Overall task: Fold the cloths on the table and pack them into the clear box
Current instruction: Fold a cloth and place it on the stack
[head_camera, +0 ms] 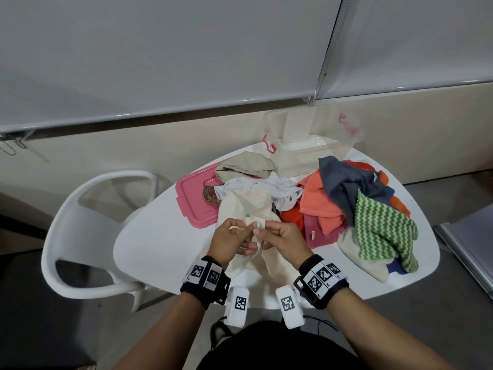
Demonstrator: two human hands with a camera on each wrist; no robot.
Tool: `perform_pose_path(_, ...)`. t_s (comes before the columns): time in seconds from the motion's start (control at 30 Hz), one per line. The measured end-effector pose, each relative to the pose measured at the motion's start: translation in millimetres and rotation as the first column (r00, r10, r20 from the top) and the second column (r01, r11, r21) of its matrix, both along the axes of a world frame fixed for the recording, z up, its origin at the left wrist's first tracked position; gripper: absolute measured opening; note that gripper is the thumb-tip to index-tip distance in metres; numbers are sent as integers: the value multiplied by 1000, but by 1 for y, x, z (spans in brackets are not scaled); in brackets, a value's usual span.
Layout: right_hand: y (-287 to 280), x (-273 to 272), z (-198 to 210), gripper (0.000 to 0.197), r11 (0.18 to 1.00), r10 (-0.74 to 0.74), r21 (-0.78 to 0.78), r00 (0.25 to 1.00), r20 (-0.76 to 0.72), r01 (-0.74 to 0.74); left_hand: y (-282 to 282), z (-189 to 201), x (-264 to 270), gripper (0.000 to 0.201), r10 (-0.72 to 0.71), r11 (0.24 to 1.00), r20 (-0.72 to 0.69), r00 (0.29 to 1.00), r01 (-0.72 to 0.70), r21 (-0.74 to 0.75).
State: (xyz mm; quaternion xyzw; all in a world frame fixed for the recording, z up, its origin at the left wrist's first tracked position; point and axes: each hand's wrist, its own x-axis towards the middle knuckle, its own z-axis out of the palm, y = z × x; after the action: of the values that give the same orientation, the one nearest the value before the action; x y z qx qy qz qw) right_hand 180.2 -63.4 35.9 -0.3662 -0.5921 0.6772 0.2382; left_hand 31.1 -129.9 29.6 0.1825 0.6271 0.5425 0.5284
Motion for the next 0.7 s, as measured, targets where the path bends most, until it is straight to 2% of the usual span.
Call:
perform_pose_path(0.1,-1,1,4,11,999,0,-34,1000,-8,-1,-2,-4,1,36,-45,997,-15,999,44,-64)
perform_pose_path(0.17,-1,2,5,18,998,-12,-65,1000,-14,11,-3,-7,2,39,-96,993,-66,993,90,-79)
perform_pose_path(0.3,2,2,3,12,992,-72,-98,997,29,75,-3,-12,1,42,-144,987,-97,985,136,-86)
perform_pose_path(0.43,1,0,2,23,983,-137,-117,989,61,143,-4,-15,1,43,-155,987,-61,986,152,-55)
perform_pose_path(0.5,2,-1,7,41,978,-156,-130,986,56,162,-3,-15,-3,37,-85,996,-50,995,85,4)
perform_pose_path(0.57,5,1,11,48,976,-157,-147,987,43,162,1,-13,-12,17,-7,995,-182,983,26,100)
perform_pose_path(0.6,5,2,15,43,976,-150,-153,988,41,155,3,-13,-19,23,-21,989,-289,957,61,131)
perform_pose_path(0.63,7,3,15,37,976,-149,-154,988,40,154,6,-11,-25,40,-92,978,-418,904,162,134)
perform_pose_path(0.67,7,3,22,29,977,-146,-150,988,38,151,9,-8,-29,51,-191,949,-545,817,296,112)
perform_pose_path(0.7,8,3,27,23,978,-143,-147,989,26,145,12,-5,-29,52,-271,900,-648,711,427,92)
